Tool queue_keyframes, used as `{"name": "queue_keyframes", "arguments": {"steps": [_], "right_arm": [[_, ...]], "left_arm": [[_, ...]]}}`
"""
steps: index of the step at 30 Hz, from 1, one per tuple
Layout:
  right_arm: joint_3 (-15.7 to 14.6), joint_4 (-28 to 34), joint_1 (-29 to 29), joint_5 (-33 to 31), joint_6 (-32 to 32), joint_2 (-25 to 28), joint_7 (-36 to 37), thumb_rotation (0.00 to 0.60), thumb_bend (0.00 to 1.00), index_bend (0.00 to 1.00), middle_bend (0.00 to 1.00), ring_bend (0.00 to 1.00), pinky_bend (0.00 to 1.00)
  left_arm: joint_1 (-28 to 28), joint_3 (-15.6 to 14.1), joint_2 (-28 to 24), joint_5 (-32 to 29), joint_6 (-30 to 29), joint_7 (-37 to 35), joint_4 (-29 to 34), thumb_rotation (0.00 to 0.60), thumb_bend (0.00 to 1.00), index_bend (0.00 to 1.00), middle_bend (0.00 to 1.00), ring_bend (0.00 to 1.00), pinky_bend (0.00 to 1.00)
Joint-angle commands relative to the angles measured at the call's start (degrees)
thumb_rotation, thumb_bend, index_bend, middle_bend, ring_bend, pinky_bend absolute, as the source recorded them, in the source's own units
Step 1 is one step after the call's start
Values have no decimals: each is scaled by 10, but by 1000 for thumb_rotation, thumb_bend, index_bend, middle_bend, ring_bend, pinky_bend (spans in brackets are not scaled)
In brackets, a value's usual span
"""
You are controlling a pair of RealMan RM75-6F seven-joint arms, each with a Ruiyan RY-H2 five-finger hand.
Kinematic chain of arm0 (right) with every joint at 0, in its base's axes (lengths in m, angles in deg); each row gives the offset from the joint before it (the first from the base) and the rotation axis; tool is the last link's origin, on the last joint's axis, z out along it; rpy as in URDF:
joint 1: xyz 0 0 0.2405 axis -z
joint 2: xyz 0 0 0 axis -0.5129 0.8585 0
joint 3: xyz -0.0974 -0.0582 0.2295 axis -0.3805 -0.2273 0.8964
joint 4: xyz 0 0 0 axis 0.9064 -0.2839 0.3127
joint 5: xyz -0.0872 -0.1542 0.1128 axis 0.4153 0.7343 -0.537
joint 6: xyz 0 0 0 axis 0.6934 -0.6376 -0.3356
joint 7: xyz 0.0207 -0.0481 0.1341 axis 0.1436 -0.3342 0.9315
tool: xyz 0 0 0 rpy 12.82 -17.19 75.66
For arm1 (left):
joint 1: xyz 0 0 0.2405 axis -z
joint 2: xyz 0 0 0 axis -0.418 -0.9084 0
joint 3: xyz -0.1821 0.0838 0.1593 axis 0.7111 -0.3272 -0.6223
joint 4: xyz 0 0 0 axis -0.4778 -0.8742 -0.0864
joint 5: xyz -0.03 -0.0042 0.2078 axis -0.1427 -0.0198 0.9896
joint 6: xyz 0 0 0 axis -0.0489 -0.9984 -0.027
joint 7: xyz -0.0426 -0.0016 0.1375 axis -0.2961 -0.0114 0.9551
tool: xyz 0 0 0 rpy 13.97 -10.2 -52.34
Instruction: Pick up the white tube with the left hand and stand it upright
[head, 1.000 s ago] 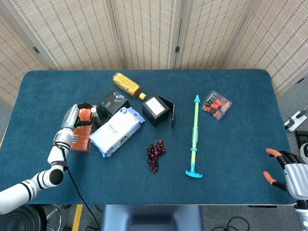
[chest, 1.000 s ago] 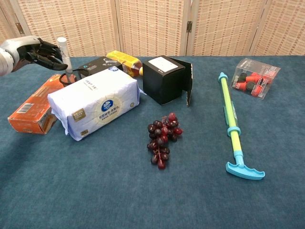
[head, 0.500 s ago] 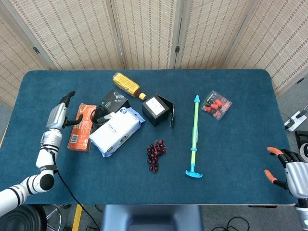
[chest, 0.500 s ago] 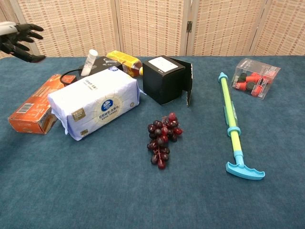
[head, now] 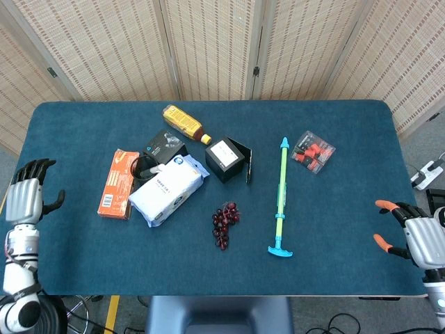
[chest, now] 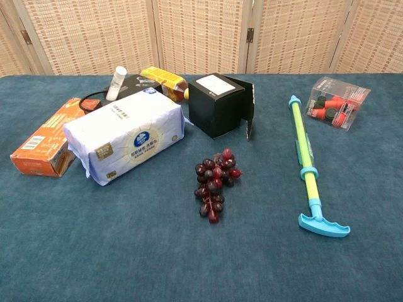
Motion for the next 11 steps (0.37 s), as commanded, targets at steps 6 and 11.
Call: {"name": "queue_keyframes", "arguments": {"steps": [6,11], "right_arm": [[0,12,-10,9,2,-7,-32,600,177,257,365,256,303],[-2,24,2,-2,-14,-25,-80,600,176,256,363,250,303]], "left_arm": [[-90,-83,-48,92,-84,50,108,600,415,248,200,133,159],[-122,-108,-54,130,-115,74,148,600,415,254,201,135,159]]}}
